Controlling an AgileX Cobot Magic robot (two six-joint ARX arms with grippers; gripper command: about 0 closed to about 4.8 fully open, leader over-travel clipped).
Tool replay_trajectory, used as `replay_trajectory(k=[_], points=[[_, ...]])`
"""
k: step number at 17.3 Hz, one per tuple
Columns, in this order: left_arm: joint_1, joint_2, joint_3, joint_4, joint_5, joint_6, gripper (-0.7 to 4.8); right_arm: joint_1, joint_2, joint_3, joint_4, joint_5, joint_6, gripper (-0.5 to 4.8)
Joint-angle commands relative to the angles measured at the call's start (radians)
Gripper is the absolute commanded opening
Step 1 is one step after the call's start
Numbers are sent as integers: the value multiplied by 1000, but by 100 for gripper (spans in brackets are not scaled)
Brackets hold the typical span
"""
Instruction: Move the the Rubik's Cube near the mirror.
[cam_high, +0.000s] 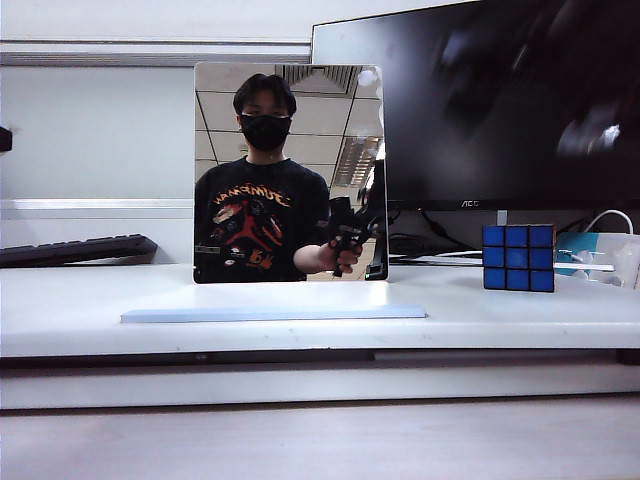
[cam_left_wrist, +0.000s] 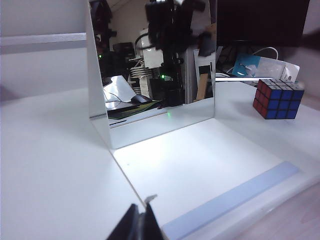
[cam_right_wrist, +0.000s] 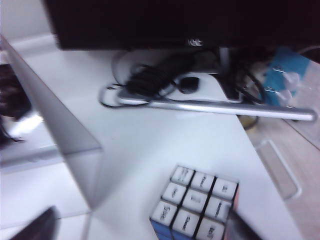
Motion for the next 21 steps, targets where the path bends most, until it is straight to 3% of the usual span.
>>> replay_trajectory(k=[1, 6, 9, 11, 12, 13, 17, 20, 21], points=[[1, 0, 1, 8, 0, 3, 22, 3, 196, 49, 123, 56, 16, 479], [1, 0, 1, 8, -1, 3, 22, -5, 378, 98, 130, 211, 137, 479], [1, 0, 1, 8, -1, 3, 22, -29, 447, 98, 162, 195, 177, 479], [1, 0, 1, 8, 0, 3, 22, -48, 465, 98, 184, 172, 178, 360], [1, 0, 1, 8, -1, 3, 22, -57, 466, 98, 185, 149, 177, 203], [0, 0, 1, 8, 0, 3, 22, -64, 466, 98, 199, 130, 175, 79], [0, 0, 1, 8, -1, 3, 22, -68, 432, 98, 217, 10, 167, 72], [1, 0, 1, 8, 0, 3, 22, -18, 358, 98, 202, -258, 132, 72], [1, 0, 1, 8, 0, 3, 22, 19, 353, 98, 203, -288, 128, 72]])
